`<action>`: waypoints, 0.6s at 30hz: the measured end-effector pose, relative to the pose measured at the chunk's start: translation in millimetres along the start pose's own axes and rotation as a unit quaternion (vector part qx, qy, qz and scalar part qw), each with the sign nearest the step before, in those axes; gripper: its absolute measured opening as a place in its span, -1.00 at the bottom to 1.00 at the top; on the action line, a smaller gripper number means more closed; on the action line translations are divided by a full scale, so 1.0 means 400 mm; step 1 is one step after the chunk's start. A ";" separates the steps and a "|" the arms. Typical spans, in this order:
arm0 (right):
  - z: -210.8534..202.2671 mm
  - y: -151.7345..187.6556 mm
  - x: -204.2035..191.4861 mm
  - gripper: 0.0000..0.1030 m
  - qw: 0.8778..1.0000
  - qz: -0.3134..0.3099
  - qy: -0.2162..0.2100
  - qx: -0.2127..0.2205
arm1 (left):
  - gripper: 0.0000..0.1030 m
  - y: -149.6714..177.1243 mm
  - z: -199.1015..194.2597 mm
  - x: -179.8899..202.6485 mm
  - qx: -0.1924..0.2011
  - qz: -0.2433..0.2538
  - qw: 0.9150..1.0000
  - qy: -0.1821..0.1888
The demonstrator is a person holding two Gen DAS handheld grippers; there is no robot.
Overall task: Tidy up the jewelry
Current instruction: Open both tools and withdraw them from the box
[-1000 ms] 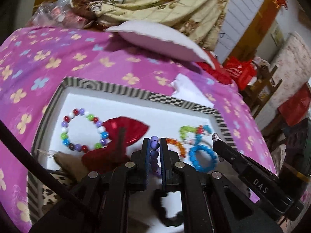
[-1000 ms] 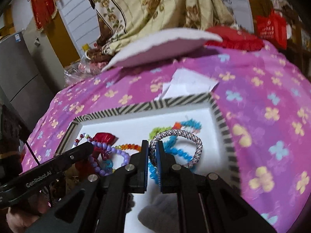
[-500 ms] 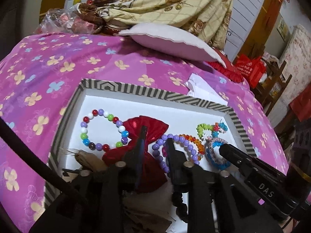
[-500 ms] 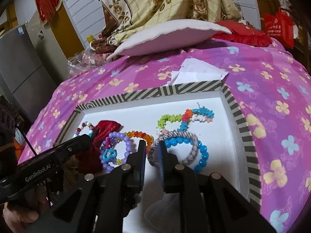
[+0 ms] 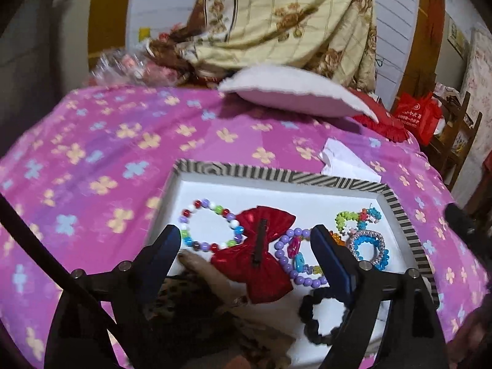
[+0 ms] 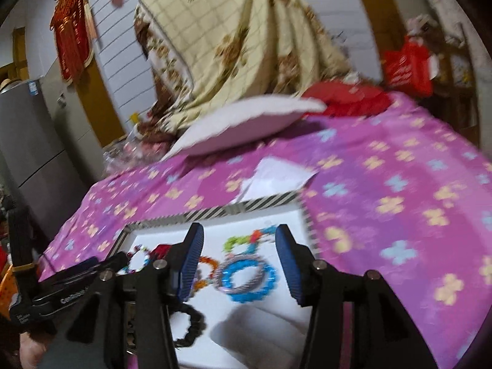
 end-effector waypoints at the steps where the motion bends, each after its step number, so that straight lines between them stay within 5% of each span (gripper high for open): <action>1: -0.025 0.001 0.016 0.00 1.000 0.006 0.005 0.003 | 0.35 0.006 -0.027 0.006 0.007 0.007 1.000 -0.003; 3: -0.071 0.019 0.039 0.18 1.000 0.009 0.021 -0.009 | 0.35 0.023 -0.075 0.021 0.017 0.024 1.000 -0.009; 9: -0.198 0.143 0.049 0.28 0.998 -0.043 0.022 -0.050 | 0.35 0.145 -0.237 0.053 0.018 0.060 0.997 -0.040; 15: -0.338 0.245 0.026 0.51 0.995 -0.094 0.008 -0.037 | 0.35 0.264 -0.388 0.041 0.004 -0.031 0.999 0.004; 18: -0.393 0.259 0.025 0.58 0.996 -0.088 -0.013 -0.026 | 0.34 0.300 -0.449 0.094 -0.005 -0.018 1.000 0.017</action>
Point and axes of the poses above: each gripper's, at about its wrist camera, not at the fingertips, and z roughly the way its jaws point, x to its right, y to its underside, the point moved 1 cm from there along z, roughly the way its jaws point, and after that the axes turned 15 degrees about y, right-handed, at the moved point
